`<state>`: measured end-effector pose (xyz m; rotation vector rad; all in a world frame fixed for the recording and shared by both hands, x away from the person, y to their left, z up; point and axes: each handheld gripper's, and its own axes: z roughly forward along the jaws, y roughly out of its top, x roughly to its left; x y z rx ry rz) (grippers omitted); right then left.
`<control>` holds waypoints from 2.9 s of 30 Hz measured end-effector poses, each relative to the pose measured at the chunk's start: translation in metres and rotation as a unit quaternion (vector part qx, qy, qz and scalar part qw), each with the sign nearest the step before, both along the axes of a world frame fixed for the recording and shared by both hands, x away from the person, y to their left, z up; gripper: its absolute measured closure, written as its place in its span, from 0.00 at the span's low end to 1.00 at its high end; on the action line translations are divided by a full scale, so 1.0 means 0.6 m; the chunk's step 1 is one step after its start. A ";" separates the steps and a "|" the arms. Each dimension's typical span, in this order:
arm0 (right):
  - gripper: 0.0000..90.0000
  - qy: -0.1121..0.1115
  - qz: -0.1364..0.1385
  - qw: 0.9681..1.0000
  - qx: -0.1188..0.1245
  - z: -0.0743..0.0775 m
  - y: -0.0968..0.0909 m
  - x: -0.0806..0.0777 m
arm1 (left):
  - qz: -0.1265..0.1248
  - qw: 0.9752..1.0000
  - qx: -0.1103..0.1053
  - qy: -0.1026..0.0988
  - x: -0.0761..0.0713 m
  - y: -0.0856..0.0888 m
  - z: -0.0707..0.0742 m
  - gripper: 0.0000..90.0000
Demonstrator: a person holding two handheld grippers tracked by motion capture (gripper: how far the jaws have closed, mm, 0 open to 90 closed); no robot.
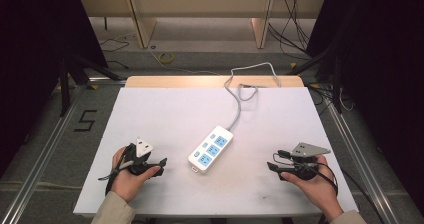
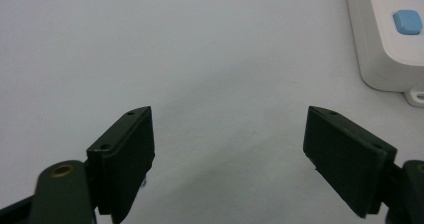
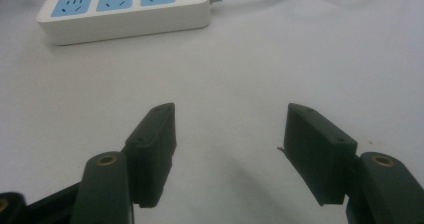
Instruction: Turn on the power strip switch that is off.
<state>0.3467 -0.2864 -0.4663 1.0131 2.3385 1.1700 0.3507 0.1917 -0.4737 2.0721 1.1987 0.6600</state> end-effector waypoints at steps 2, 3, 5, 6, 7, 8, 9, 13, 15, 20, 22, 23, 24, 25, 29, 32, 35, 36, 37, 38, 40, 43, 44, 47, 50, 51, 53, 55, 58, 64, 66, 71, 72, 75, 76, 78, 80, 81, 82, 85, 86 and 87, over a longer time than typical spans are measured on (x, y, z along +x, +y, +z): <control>0.46 0.005 0.001 1.000 -0.004 0.001 0.001 0.000 | 0.001 1.000 -0.001 -0.001 0.000 -0.001 0.000 0.23; 0.46 0.005 0.001 1.000 -0.004 0.001 0.001 0.000 | 0.001 1.000 0.000 -0.001 -0.001 -0.001 0.000 0.23; 0.50 0.006 0.006 1.000 -0.012 0.003 0.004 0.000 | -0.001 1.000 0.001 -0.002 0.000 -0.001 -0.001 0.23; 0.51 0.007 0.008 1.000 -0.015 0.003 0.006 0.000 | -0.002 1.000 0.001 -0.001 0.000 -0.002 -0.002 0.23; 0.53 0.007 0.010 1.000 -0.019 0.003 0.007 0.000 | -0.002 1.000 0.001 -0.001 0.000 -0.002 -0.002 0.22; 0.55 0.007 0.013 1.000 -0.022 0.004 0.009 0.000 | -0.001 1.000 0.005 0.002 0.001 -0.002 -0.002 0.23; 0.57 0.010 0.016 1.000 -0.024 0.005 0.011 -0.001 | -0.004 1.000 0.007 0.003 0.002 -0.002 -0.003 0.23; 0.72 0.014 0.033 0.999 -0.035 0.014 0.019 0.000 | -0.002 1.000 0.005 0.004 0.002 -0.004 -0.005 0.23; 0.81 0.016 0.041 0.998 -0.042 0.018 0.025 0.001 | -0.003 1.000 0.006 0.004 0.003 -0.004 -0.005 0.23; 0.99 0.019 0.051 0.997 -0.054 0.026 0.036 0.003 | -0.002 1.000 0.009 0.002 0.002 -0.004 -0.003 0.23; 1.00 0.021 0.050 0.997 -0.058 0.028 0.039 0.003 | -0.002 1.000 0.009 0.002 0.002 -0.004 -0.003 0.23; 1.00 0.022 0.049 0.997 -0.059 0.029 0.040 0.004 | -0.004 1.000 0.011 0.004 0.002 -0.005 -0.004 0.23; 1.00 0.024 0.048 0.997 -0.061 0.030 0.040 0.005 | -0.004 1.000 0.012 0.003 0.003 -0.005 -0.004 0.23; 1.00 0.026 0.049 0.997 -0.062 0.031 0.041 0.005 | -0.004 1.000 0.011 0.002 0.003 -0.005 -0.004 0.23; 1.00 0.032 0.049 0.996 -0.066 0.034 0.045 0.008 | -0.005 1.000 0.011 0.000 0.003 -0.005 -0.003 0.23; 1.00 0.036 0.049 0.996 -0.066 0.038 0.051 0.010 | -0.001 1.000 0.008 -0.005 0.002 -0.005 -0.001 0.23; 1.00 0.039 0.053 0.995 -0.069 0.041 0.057 0.011 | -0.001 1.000 0.007 -0.005 0.002 -0.005 0.000 0.23; 1.00 0.040 0.054 0.995 -0.070 0.042 0.059 0.011 | -0.001 1.000 0.007 -0.005 0.002 -0.005 0.000 0.23; 1.00 0.040 0.054 0.995 -0.070 0.042 0.059 0.011 | -0.001 1.000 0.007 -0.005 0.002 -0.006 -0.001 0.23; 1.00 0.043 0.056 0.995 -0.071 0.043 0.063 0.012 | -0.001 1.000 0.007 -0.005 0.002 -0.006 -0.001 0.23; 1.00 0.047 0.058 0.994 -0.074 0.044 0.066 0.012 | -0.001 1.000 0.007 -0.005 0.002 -0.005 0.000 0.23; 1.00 0.050 0.059 0.994 -0.074 0.044 0.069 0.013 | -0.002 1.000 0.006 -0.004 0.002 -0.005 0.000 0.23; 1.00 0.052 0.059 0.994 -0.073 0.046 0.071 0.014 | -0.002 1.000 0.007 -0.004 0.002 -0.005 0.000 0.23; 1.00 0.054 0.060 0.994 -0.075 0.047 0.074 0.015 | -0.001 1.000 0.008 -0.004 0.002 -0.004 0.000 0.23; 1.00 0.058 0.061 0.994 -0.076 0.048 0.078 0.017 | -0.001 1.000 0.008 -0.004 0.002 -0.004 0.000 0.23; 1.00 0.059 0.062 0.993 -0.077 0.049 0.078 0.017 | -0.001 1.000 0.008 -0.004 0.002 -0.004 0.000 0.23; 1.00 0.063 0.062 0.993 -0.078 0.050 0.081 0.019 | -0.001 1.000 0.008 -0.005 0.002 -0.005 0.000 0.23; 1.00 0.065 0.062 0.993 -0.077 0.051 0.082 0.019 | -0.001 1.000 0.009 -0.005 0.002 -0.004 0.000 0.23; 1.00 0.068 0.064 0.993 -0.078 0.053 0.086 0.021 | -0.002 1.000 0.010 -0.006 0.002 -0.004 0.001 0.23; 1.00 0.073 0.066 0.992 -0.082 0.057 0.095 0.026 | -0.002 1.000 0.012 -0.007 0.002 -0.004 0.001 0.23; 1.00 0.075 0.068 0.991 -0.083 0.058 0.098 0.028 | -0.002 1.000 0.013 -0.007 0.002 -0.003 0.001 0.23; 1.00 0.080 0.069 0.991 -0.084 0.060 0.103 0.029 | -0.002 1.000 0.014 -0.008 0.002 -0.004 0.002 0.23; 1.00 0.080 0.069 0.991 -0.084 0.060 0.103 0.029 | -0.002 1.000 0.014 -0.008 0.002 -0.004 0.002 0.23; 1.00 0.082 0.070 0.991 -0.085 0.062 0.106 0.031 | -0.003 1.000 0.015 -0.007 0.002 -0.004 0.002 0.23; 1.00 0.082 0.070 0.991 -0.085 0.062 0.106 0.031 | -0.002 1.000 0.014 -0.007 0.002 -0.005 0.002 0.23; 1.00 0.083 0.071 0.990 -0.086 0.063 0.108 0.032 | -0.002 1.000 0.014 -0.007 0.002 -0.005 0.002 0.23; 1.00 0.084 0.072 0.990 -0.087 0.063 0.110 0.033 | -0.003 1.000 0.014 -0.007 0.002 -0.005 0.002 0.23; 1.00 0.085 0.074 0.990 -0.088 0.064 0.113 0.034 | -0.003 1.000 0.014 -0.007 0.002 -0.005 0.002 0.23; 1.00 0.086 0.073 0.990 -0.089 0.064 0.115 0.034 | -0.003 1.000 0.014 -0.008 0.002 -0.005 0.002 0.23; 1.00 0.087 0.076 0.989 -0.091 0.065 0.120 0.036 | -0.002 1.000 0.012 -0.010 0.002 -0.005 0.002 0.23; 1.00 0.087 0.077 0.989 -0.091 0.065 0.121 0.037 | -0.002 1.000 0.013 -0.010 0.002 -0.005 0.003 0.23; 1.00 0.087 0.077 0.989 -0.091 0.066 0.122 0.037 | -0.002 1.000 0.013 -0.010 0.002 -0.004 0.003 0.23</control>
